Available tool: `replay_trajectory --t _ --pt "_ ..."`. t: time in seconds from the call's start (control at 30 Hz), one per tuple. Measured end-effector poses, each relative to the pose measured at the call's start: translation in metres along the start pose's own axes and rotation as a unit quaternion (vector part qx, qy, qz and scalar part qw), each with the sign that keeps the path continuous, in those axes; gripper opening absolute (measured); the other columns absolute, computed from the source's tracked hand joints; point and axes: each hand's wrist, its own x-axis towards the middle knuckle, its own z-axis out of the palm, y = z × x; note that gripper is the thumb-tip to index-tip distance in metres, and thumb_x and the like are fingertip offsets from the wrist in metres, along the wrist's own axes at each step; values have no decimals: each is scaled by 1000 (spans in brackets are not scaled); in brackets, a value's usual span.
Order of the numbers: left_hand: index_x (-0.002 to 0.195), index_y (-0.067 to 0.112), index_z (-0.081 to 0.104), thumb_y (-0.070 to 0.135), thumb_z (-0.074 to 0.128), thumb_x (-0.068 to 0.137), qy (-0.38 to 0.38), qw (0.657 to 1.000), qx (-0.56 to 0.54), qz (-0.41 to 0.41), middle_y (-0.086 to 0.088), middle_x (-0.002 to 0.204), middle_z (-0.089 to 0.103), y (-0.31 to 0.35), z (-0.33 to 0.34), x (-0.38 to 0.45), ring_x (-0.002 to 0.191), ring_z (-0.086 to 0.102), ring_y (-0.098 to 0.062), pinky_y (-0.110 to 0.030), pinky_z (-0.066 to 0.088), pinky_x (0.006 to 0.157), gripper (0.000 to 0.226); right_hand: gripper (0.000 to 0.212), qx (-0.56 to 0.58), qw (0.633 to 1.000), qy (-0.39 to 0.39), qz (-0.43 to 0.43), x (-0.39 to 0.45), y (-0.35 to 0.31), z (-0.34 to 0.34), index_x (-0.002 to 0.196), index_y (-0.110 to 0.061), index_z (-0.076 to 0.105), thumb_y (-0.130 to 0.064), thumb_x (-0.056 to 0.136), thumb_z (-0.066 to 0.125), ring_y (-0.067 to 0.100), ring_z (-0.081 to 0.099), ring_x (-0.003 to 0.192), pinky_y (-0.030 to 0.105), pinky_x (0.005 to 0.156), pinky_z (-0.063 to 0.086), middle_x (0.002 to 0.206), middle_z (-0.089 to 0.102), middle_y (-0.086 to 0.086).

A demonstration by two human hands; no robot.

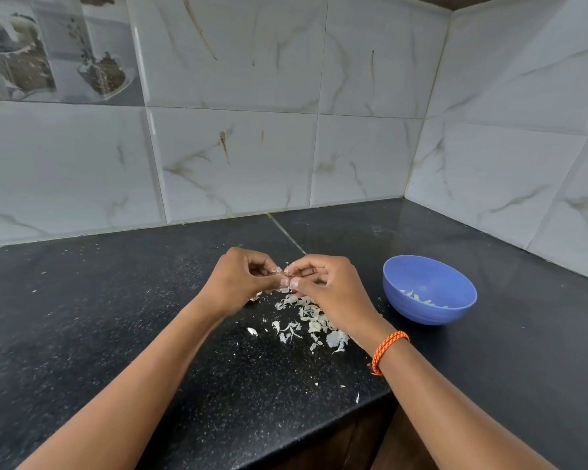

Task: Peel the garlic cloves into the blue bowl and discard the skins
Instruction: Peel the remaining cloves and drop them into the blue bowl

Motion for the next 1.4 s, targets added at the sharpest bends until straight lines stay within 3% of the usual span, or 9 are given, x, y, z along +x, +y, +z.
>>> replay_trajectory --t 0.1,0.3,0.4,0.47,0.57,0.83,0.93,1.07,1.4 --pt "81 11 83 34 93 74 2 999 -49 -7 -16 74 75 2 1 -2 60 54 -17 -23 39 54 25 11 36 999 -4 7 -1 -1 -3 102 -16 82 -11 92 83 24 79 84 50 81 66 91 81 3" --pt "85 4 81 25 91 79 -4 995 -101 -21 -10 68 73 9 8 -6 55 54 -10 -20 39 51 24 15 157 987 -17 34 -8 -1 -10 108 -2 78 4 95 75 32 80 90 33 84 64 97 80 17" --pt "85 7 81 36 91 74 0 993 -118 -20 -25 79 74 11 11 -8 66 57 -25 -25 40 54 32 19 212 976 -17 49 -11 1 -13 112 -2 77 4 94 75 30 79 91 32 85 63 100 79 22" --pt "90 1 80 28 89 82 -9 991 -134 -24 -21 75 73 13 13 -9 60 58 -18 -21 40 51 29 22 240 969 -15 51 -13 2 -14 115 -3 76 1 94 76 29 77 90 35 87 62 100 78 24" --pt "97 -6 78 12 83 92 -26 985 -167 -38 -15 72 72 17 17 -10 51 58 -7 -16 41 49 20 27 252 966 6 52 -14 2 -17 120 -6 74 1 94 76 27 75 87 36 85 60 96 77 25" --pt "97 3 80 15 77 98 -38 986 -162 -28 -11 80 75 18 29 -13 70 66 -15 -23 45 54 12 36 240 967 49 63 -22 4 -20 127 -12 67 -1 94 77 28 76 88 39 91 61 97 79 22" --pt "99 11 80 24 75 102 -33 994 -99 -12 -14 81 78 17 31 -14 70 64 -26 -29 45 55 15 33 187 977 82 56 -28 4 -20 123 -15 65 -6 94 79 26 78 89 46 93 64 97 81 12" --pt "94 15 81 20 76 101 -1 1000 14 24 1 73 78 24 38 -17 56 68 -5 -19 42 53 10 31 68 989 128 1 -33 5 -18 117 -19 64 -9 93 81 16 79 86 36 82 65 91 82 0" --pt "79 34 74 38 78 88 144 967 199 75 23 72 69 29 52 -21 61 66 -8 -28 51 56 10 5 8 992 127 -23 -33 10 -10 97 -15 78 -11 99 76 18 77 76 35 71 65 81 78 0"
